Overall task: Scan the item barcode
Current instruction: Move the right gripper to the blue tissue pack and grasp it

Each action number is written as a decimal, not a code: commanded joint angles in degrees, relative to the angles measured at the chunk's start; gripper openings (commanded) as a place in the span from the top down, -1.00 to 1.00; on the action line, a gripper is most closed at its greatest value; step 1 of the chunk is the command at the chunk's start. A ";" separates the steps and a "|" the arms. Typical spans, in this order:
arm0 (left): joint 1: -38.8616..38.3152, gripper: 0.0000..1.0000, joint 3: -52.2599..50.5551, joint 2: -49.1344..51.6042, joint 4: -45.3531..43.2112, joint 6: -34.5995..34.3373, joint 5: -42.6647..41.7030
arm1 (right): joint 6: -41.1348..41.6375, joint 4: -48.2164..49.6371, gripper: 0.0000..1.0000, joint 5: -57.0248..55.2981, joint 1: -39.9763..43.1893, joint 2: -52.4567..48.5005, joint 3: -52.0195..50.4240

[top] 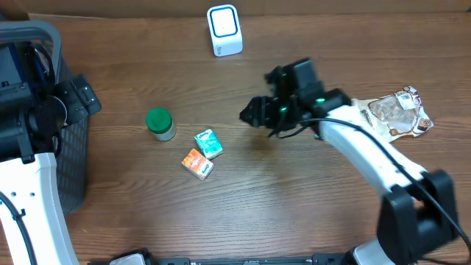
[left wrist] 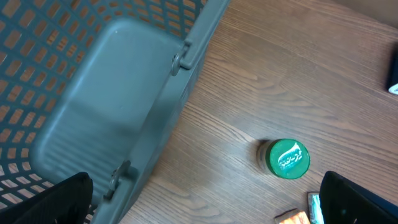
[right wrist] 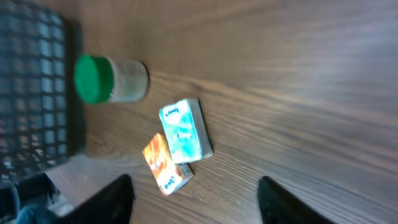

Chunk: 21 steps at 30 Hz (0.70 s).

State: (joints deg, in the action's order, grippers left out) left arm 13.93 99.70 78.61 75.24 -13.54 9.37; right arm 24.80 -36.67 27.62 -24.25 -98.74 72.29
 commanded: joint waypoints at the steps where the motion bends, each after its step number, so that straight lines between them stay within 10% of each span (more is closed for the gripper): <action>1: 0.26 -0.99 0.63 -0.31 -0.07 -0.59 -0.22 | 6.82 1.38 -0.11 -2.54 -3.72 -4.63 0.09; 21: 0.26 -0.99 0.63 -0.31 -0.07 -0.59 -0.22 | 12.96 8.04 0.20 -6.43 -12.83 -15.12 0.09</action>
State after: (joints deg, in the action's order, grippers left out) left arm 13.93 99.70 78.61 75.24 -13.54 9.37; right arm 35.94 -29.39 23.24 -36.97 -112.90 72.29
